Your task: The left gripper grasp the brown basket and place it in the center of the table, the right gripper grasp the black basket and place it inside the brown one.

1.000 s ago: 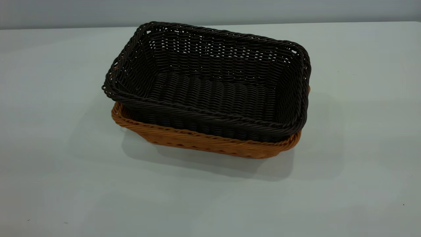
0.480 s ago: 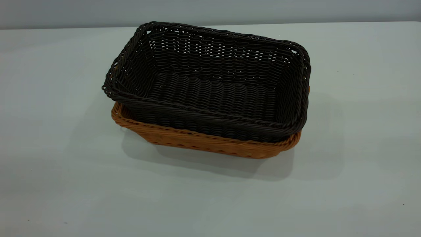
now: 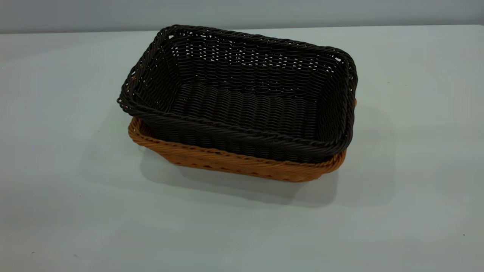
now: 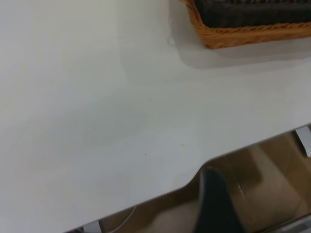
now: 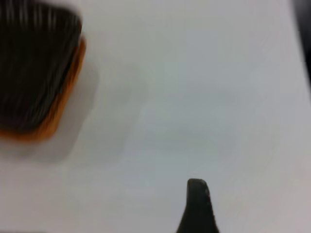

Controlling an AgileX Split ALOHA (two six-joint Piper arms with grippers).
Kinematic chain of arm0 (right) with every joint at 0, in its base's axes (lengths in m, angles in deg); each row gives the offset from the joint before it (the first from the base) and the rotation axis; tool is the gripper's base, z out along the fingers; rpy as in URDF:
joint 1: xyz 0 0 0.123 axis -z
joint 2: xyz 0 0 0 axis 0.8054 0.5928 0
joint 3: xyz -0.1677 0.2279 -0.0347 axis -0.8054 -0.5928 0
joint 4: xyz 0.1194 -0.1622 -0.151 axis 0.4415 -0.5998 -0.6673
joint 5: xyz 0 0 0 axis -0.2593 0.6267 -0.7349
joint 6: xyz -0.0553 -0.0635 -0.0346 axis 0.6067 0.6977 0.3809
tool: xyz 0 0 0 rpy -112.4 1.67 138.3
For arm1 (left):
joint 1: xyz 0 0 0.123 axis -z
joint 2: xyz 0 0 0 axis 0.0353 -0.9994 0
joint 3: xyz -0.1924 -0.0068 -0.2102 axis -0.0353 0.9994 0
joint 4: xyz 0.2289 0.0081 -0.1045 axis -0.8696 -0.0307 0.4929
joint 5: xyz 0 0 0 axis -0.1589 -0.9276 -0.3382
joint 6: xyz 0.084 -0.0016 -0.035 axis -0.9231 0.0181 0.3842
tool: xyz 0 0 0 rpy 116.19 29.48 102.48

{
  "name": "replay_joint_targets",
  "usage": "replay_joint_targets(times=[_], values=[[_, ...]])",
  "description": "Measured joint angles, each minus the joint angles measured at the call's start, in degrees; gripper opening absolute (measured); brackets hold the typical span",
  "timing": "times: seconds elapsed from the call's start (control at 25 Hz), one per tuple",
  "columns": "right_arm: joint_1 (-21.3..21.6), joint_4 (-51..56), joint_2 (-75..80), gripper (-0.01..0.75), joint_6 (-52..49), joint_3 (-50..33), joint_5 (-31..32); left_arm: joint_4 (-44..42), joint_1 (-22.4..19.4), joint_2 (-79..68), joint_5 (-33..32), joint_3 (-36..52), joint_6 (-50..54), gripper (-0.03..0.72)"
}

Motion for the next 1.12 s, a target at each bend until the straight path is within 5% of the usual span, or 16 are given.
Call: replay_joint_targets(times=[0.24,0.6,1.12], values=[[1.8,-0.1,-7.2,0.480,0.0,0.1,1.6,0.0,-1.9,0.0,-0.1,0.0,0.0,0.421],[1.8,-0.1,-7.2,0.479,0.0,0.1,1.6,0.0,-17.4,2.2,-0.1,0.0,0.0,0.421],[1.8,-0.2,-7.2,0.479,0.0,0.1,1.6,0.0,-18.1,8.2,-0.8,0.0,0.0,0.421]])
